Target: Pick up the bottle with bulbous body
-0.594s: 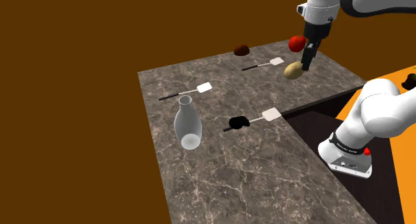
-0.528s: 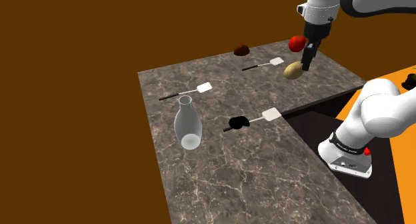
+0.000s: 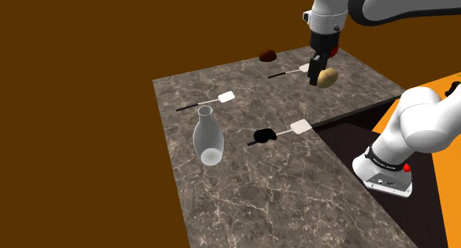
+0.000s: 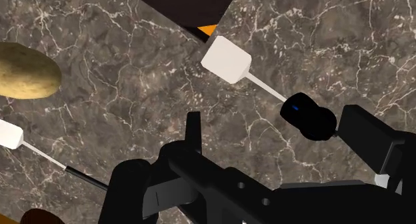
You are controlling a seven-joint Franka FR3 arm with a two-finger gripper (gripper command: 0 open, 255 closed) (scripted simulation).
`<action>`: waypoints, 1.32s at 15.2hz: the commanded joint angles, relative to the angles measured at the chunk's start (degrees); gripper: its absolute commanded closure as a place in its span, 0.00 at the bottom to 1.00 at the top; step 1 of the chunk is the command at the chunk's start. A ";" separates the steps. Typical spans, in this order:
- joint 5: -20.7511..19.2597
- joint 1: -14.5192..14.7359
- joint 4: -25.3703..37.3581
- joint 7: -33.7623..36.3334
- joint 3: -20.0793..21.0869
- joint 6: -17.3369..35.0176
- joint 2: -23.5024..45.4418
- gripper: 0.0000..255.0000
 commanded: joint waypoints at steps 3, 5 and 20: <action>1.99 1.24 5.05 3.47 2.91 2.39 6.78 0.00; 2.56 1.72 7.86 5.00 4.19 3.47 10.31 0.00; 0.24 6.63 38.19 16.77 11.83 5.10 39.70 0.00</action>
